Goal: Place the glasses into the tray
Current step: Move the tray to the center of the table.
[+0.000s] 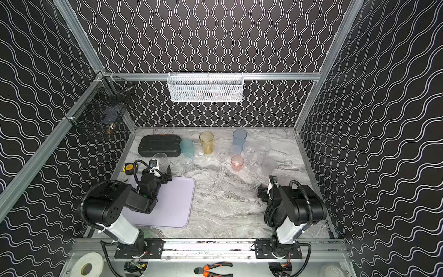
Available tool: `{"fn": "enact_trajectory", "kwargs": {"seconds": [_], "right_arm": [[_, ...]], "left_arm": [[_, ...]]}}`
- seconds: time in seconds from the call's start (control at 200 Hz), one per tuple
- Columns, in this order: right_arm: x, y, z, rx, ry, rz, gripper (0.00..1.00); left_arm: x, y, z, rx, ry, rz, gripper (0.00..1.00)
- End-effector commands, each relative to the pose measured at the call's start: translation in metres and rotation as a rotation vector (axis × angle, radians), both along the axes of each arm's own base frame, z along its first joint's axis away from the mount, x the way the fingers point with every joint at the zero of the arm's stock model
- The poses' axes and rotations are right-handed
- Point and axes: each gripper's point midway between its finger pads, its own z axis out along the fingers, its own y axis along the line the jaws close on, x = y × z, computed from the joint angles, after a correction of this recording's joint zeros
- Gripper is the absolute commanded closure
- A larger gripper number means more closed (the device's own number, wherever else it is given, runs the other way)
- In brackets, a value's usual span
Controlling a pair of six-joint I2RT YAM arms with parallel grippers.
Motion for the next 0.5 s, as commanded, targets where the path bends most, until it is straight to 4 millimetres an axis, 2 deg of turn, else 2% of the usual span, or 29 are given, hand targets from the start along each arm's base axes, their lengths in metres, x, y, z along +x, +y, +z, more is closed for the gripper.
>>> {"fn": "enact_trajectory", "kwargs": {"seconds": [0.0, 0.496], "right_arm": [[0.0005, -0.0003, 0.0068, 0.006, -0.033, -0.005, 0.01], [0.0002, -0.0003, 0.0064, 0.004, -0.031, -0.005, 0.01]], "left_arm": [[0.0017, -0.0054, 0.0052, 0.013, -0.017, -0.038, 0.01], [0.0018, -0.0048, 0.0046, 0.009, -0.014, -0.040, 0.01]]}}
